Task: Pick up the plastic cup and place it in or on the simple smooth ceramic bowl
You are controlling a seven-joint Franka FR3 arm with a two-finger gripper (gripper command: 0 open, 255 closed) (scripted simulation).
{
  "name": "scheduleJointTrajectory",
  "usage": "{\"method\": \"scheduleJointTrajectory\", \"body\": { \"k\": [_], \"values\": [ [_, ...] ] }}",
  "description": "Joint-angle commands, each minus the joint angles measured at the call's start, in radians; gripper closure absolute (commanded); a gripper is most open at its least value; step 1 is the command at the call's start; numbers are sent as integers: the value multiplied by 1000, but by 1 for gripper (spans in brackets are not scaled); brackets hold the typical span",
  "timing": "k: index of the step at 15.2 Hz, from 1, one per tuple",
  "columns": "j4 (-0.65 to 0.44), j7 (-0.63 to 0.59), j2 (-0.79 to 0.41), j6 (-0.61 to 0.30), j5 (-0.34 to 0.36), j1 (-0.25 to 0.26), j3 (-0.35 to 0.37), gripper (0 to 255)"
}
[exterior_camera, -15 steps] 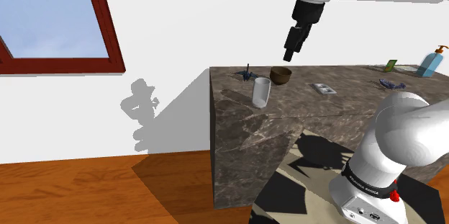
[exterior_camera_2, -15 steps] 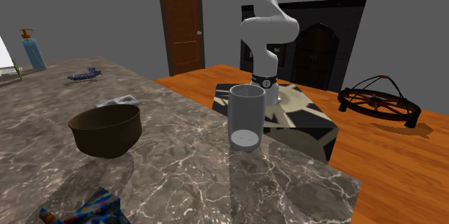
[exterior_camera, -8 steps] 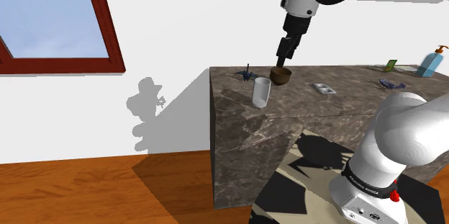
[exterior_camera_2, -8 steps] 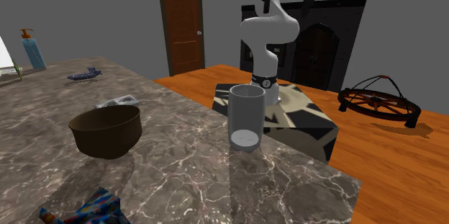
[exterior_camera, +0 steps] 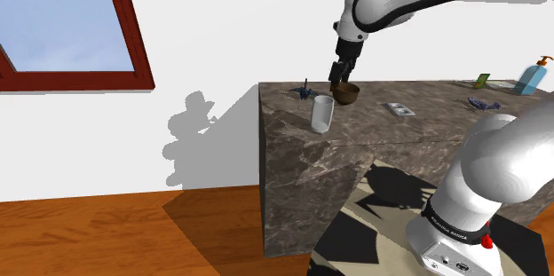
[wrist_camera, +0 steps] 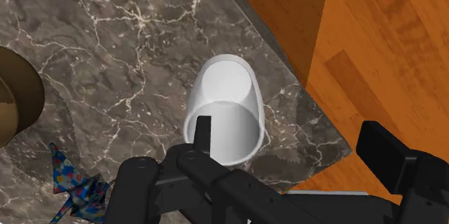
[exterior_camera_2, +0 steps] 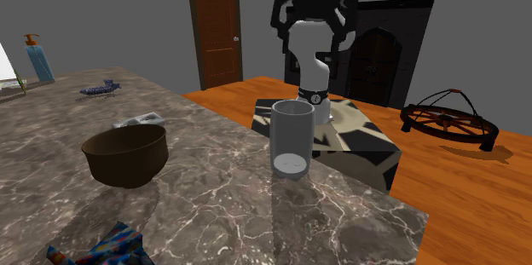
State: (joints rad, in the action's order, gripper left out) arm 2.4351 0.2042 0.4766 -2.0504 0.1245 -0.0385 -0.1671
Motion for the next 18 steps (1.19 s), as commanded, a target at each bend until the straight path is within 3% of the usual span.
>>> {"method": "scheduleJointTrajectory", "body": {
  "k": [1, 8, 18],
  "values": [
    [-19, 22, -73, -50, -2, -3, -23, 0],
    [-118, 126, -334, -193, -46, -16, -103, 0],
    [-78, 140, -402, -299, -63, -17, -110, 0]
  ]
}}
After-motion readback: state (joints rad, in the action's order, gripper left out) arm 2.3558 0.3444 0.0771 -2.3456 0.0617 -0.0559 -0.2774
